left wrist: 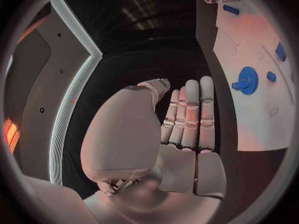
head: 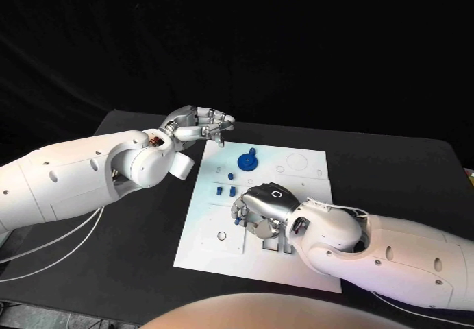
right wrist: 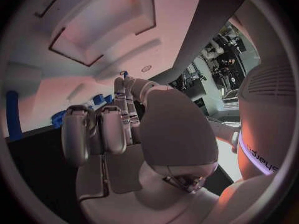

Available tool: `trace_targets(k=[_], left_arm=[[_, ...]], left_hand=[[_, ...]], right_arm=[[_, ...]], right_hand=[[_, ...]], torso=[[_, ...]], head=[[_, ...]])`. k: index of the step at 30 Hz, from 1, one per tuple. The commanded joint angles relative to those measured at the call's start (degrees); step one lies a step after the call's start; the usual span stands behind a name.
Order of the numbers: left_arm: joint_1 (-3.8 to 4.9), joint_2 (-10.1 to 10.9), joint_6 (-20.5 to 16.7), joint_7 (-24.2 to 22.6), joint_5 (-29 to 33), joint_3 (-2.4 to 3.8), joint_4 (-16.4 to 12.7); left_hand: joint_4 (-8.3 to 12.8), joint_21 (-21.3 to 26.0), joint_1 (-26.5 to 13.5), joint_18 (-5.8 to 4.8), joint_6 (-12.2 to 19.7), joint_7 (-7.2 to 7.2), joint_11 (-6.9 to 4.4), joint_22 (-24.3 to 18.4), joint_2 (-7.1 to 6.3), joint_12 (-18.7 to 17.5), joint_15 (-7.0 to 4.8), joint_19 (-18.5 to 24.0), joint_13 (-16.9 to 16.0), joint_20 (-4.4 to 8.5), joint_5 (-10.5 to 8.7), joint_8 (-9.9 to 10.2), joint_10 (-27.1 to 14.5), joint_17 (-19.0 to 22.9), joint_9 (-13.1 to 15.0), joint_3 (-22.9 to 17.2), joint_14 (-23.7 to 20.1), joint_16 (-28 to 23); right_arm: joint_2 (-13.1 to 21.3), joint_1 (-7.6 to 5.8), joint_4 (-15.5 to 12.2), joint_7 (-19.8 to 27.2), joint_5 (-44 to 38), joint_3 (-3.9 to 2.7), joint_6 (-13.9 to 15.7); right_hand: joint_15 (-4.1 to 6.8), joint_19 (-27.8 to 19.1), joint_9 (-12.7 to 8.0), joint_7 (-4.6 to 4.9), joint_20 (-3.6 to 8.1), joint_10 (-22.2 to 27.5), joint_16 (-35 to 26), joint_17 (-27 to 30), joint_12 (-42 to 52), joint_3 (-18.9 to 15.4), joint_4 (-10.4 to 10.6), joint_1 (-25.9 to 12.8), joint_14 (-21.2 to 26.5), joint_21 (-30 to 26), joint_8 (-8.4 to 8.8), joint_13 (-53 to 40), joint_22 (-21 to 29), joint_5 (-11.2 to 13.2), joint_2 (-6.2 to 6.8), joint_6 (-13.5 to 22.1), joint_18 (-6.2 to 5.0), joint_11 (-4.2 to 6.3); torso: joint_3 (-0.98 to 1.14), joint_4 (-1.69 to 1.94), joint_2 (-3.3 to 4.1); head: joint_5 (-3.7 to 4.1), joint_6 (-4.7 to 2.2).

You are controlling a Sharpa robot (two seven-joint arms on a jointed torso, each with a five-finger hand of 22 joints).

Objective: Assemble the parts on the task board

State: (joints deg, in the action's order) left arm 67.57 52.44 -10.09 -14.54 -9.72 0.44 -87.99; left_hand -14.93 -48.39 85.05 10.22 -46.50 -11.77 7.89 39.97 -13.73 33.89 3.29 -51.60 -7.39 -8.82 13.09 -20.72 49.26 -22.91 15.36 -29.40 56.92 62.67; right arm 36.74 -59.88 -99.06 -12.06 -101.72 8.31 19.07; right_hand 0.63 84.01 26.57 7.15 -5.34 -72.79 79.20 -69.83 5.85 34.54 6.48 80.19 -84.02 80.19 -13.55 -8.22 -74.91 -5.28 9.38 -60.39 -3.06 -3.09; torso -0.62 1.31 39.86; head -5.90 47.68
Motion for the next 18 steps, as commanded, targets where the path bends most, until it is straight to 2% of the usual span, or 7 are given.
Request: trace_targets(k=[1,18], left_arm=[[0.02,-0.1,1.1,-0.2,-0.1,0.03,-0.1],[0.02,-0.1,1.2,0.0,-0.2,0.03,0.0]], left_hand=[[0.2,0.3,0.0,0.23,0.6,-0.08,0.15,-0.1,-0.22,-0.3,0.51,-0.2,0.1,-0.30,0.00,0.4,-0.2,0.1,-0.1,0.1,-0.1,-0.4],[0.2,0.4,-0.1,0.24,0.6,-0.10,0.18,-0.1,-0.19,-0.3,0.55,-0.2,0.1,-0.34,0.00,0.4,-0.2,0.1,-0.1,0.2,-0.1,-0.4]], right_arm=[[-0.2,0.14,0.3,0.3,-1.9,0.01,-1.0],[-0.7,0.28,1.2,-0.2,-3.5,0.01,-1.3]], right_hand=[[0.49,1.9,1.3,-0.11,0.49,-0.4,-0.3,0.1,-0.4,0.3,-0.1,-0.3,-1.9,-0.2,-0.69,0.1,-11.6,-0.3,-0.12,-0.5,0.92,-0.18],[0.47,1.9,1.4,-0.09,0.49,-0.3,-0.3,0.2,-0.5,0.4,-0.2,-0.4,-1.9,-0.4,-0.68,0.1,-11.6,-0.4,-0.08,-0.4,0.87,-0.20]], torso=[[0.01,0.01,0.02],[0.01,0.00,-0.01]], head=[[0.07,0.15],[0.11,0.21]])
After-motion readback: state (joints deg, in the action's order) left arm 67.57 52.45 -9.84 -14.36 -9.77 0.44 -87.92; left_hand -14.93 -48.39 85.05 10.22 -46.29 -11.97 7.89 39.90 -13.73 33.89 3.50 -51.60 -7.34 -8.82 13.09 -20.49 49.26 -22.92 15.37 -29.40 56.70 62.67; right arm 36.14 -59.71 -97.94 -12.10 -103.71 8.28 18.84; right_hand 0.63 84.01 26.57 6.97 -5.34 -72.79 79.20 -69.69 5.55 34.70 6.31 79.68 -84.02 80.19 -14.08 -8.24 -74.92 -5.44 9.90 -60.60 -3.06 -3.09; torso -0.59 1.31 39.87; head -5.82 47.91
